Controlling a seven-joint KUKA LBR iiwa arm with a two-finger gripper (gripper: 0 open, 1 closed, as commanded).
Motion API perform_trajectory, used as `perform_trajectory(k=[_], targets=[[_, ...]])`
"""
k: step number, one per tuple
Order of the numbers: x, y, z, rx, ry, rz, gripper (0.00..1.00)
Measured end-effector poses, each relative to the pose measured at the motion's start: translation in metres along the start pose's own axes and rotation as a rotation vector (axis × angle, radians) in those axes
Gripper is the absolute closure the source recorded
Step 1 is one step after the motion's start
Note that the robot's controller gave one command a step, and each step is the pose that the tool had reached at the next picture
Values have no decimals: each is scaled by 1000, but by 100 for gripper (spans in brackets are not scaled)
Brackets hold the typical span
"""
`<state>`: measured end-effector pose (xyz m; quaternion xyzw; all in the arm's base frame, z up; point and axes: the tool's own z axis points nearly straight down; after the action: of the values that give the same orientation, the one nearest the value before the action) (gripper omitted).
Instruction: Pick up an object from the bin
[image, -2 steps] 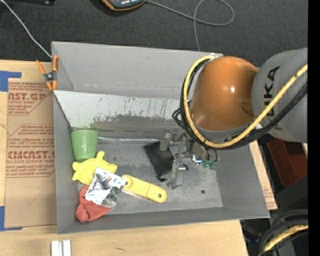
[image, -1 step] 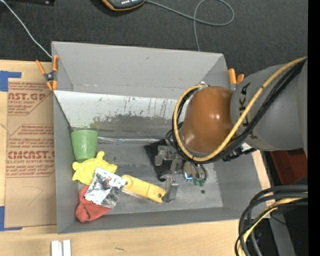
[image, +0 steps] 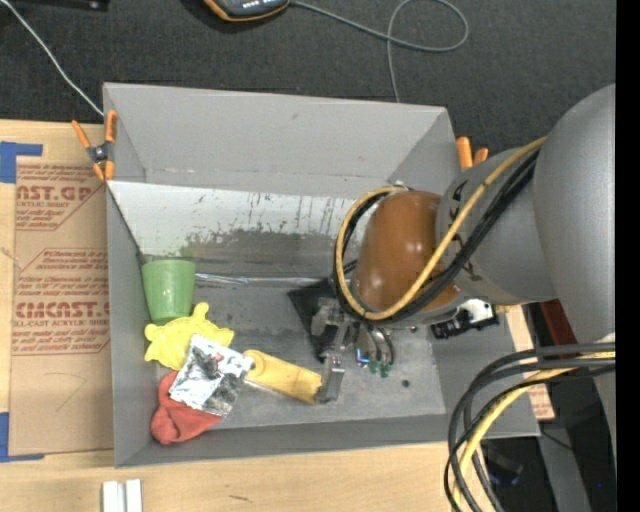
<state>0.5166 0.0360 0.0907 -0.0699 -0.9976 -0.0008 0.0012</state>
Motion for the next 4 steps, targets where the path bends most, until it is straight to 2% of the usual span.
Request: perform_trajectory(k=[1,2,3,4], targets=[[10,11,14,0,-3,-64,0],[-3,4,14,-2,-1,-729,100],[-3,4,14,-2,-1,-729,0],[-3,4,14,-2,-1,-729,0]])
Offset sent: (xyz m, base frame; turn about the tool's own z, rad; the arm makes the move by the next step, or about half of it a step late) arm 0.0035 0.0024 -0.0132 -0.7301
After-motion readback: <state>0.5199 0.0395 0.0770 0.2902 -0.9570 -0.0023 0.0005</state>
